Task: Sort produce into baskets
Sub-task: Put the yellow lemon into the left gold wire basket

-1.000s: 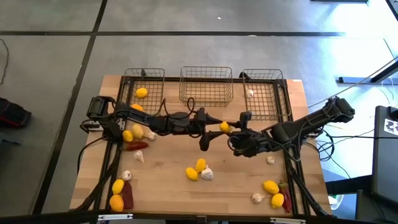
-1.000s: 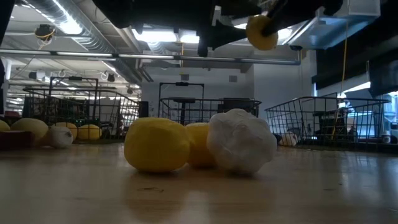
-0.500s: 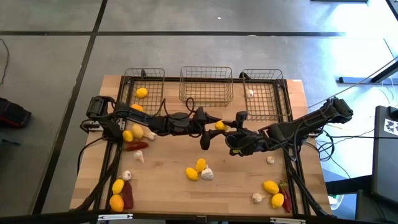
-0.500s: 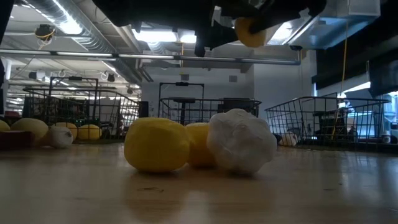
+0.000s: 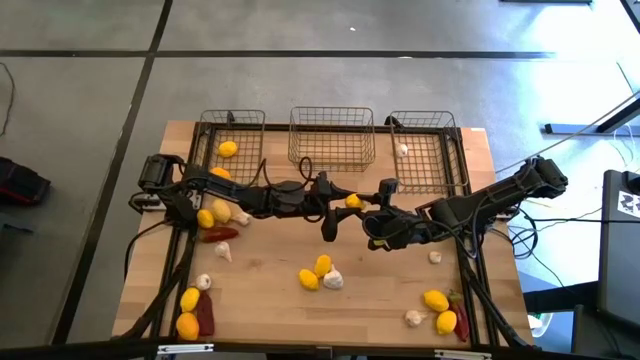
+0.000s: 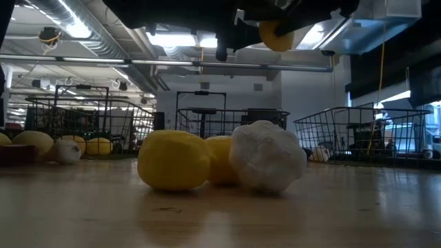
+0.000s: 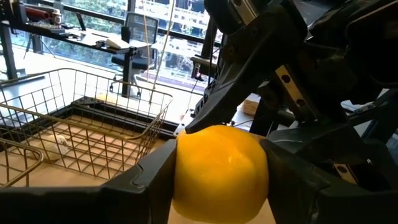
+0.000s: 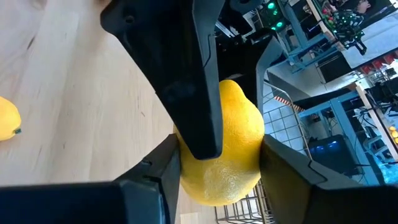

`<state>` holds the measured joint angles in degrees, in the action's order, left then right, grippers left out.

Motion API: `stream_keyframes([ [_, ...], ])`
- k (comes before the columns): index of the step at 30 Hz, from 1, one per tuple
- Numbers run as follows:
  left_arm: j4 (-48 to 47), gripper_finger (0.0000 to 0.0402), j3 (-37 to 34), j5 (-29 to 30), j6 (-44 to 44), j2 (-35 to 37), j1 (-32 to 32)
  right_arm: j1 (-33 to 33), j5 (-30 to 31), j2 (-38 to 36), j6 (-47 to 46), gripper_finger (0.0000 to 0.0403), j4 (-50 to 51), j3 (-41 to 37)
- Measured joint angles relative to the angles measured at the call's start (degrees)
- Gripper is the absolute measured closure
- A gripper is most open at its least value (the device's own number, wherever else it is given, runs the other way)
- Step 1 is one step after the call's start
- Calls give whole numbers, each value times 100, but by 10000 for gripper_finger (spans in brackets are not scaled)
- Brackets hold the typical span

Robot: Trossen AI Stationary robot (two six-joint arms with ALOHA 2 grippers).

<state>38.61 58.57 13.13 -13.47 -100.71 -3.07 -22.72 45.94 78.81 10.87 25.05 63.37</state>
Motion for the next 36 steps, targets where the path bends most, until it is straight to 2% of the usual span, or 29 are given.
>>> stream_keyframes([
  [8,-41,199,0,4,75,-4,0,-6,-47,0,-36,175,-38,0],
  [16,-315,201,-2,46,203,30,11,-324,-104,-224,-196,161,153,18],
  [21,-930,198,-2,50,203,297,11,-444,-82,-481,-1213,160,1106,17],
  [27,-1876,199,-4,322,341,748,9,-426,-458,-553,-2361,160,2324,-14],
  [31,-2684,198,-4,656,356,1144,9,-426,-462,-555,-2683,160,2501,-255],
  [36,-3773,197,-4,1389,439,1719,7,-306,-484,-555,-2798,160,2372,-509],
])
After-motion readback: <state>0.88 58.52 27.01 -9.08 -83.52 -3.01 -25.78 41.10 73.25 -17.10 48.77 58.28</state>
